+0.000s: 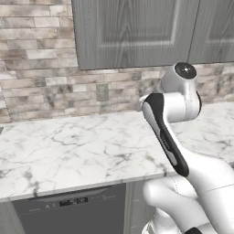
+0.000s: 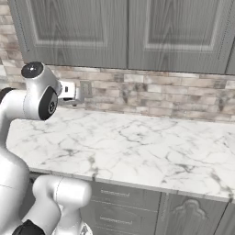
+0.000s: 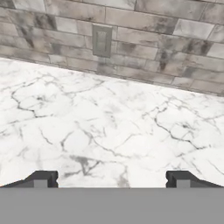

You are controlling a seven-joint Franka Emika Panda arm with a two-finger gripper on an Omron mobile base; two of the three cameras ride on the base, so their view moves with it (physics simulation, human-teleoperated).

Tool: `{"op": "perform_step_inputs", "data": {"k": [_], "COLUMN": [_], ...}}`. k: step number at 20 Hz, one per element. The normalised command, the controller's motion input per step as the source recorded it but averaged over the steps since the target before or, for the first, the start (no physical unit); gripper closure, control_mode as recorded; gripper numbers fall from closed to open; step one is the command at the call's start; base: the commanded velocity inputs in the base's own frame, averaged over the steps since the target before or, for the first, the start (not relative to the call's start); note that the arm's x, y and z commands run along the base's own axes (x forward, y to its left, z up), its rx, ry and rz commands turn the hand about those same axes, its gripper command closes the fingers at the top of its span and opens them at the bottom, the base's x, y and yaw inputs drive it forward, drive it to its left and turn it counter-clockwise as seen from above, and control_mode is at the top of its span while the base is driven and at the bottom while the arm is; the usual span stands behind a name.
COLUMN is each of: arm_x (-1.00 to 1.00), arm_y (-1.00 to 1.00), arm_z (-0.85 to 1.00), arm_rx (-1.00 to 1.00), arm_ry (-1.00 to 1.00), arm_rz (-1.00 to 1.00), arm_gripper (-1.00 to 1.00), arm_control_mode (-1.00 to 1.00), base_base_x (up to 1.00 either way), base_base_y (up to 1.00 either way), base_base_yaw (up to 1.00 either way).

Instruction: Open the cabinet, pick the kettle from the cabinet, and place it in the sink.

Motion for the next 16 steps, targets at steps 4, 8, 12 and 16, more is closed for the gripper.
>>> {"op": "perform_step_inputs", "data": {"k": [4, 8, 12, 16], "arm_x": [-0.08, -0.06, -0.06, 0.00], "arm_y": [0.42, 0.40, 0.43, 0.42], "arm_z": [0.18, 0.21, 0.27, 0.27], "arm_rx": [0.00, 0.00, 0.00, 0.00], "arm_ry": [-0.08, -0.01, 0.00, 0.04], "arm_rz": [0.00, 0.00, 0.00, 0.00], "arm_gripper": [-1.00, -1.00, -1.00, -1.00], "arm_control_mode": [-1.00, -1.00, -1.00, -1.00], "base_base_x": [0.00, 0.00, 0.00, 0.00], "base_base_y": [0.00, 0.00, 0.00, 0.00], "base_base_yaw": [0.00, 0.00, 0.00, 0.00]}}
